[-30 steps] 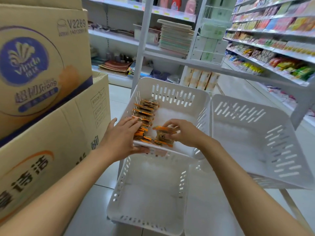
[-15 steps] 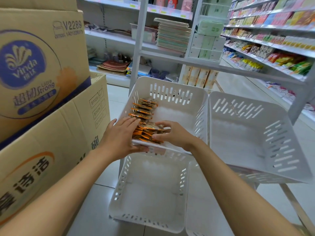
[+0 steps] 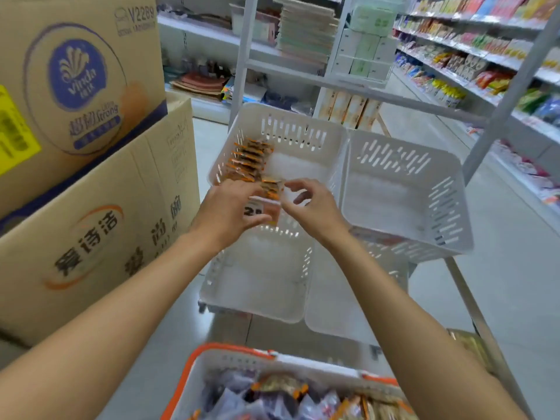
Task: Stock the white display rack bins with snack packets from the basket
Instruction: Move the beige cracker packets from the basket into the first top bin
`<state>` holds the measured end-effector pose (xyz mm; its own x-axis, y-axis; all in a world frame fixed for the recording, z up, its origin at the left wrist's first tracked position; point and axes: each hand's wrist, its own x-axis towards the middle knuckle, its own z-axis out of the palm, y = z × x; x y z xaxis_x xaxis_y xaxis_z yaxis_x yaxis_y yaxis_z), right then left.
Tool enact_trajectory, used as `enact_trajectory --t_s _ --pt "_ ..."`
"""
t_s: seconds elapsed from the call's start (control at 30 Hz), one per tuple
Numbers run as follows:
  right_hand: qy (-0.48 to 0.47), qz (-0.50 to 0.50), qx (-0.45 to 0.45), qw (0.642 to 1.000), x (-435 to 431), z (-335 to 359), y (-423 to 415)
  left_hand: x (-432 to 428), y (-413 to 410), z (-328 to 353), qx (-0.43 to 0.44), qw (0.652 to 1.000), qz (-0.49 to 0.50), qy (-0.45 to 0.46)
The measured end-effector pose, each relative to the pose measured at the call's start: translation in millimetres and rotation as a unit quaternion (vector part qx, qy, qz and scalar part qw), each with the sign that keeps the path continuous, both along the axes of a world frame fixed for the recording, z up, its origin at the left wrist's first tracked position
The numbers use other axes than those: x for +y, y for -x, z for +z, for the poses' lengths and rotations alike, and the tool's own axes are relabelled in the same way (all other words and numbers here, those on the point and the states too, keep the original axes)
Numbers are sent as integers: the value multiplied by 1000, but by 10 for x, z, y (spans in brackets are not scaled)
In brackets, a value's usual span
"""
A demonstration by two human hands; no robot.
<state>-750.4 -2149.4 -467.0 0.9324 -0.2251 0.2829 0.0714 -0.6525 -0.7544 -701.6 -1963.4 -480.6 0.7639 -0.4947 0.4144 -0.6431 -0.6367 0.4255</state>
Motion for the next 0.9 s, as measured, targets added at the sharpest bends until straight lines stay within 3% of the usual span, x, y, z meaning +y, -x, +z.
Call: enact_trajectory --t_s 0.1,0.2,0.33,0.43,0.6,0.73,0.8,0.9 --pt "26 31 30 999 99 -200 661 13 525 -211 66 997 -26 -4" --pt "45 65 153 985 26 -660 1298 64 976 -571 157 986 -36 -52" --pt "83 110 354 925 -69 -1358 2167 189 1566 -1023 249 966 -40 -53" --pt "111 119 427 889 -37 -1801 2621 238 1910 -1282 266 961 -51 -52" --pt "103 61 368 922 23 -2001 2841 197 2288 -1404 299 952 -63 -26" --pt "-12 20 266 964 -119 -1643 2734 57 2483 -1305 335 941 -52 13" --pt "-104 25 209 972 -143 -1369 2645 -116 2588 -1196 396 916 -47 55" --pt "-196 36 185 962 -137 -1150 2558 -309 2637 -1136 479 856 -22 194"
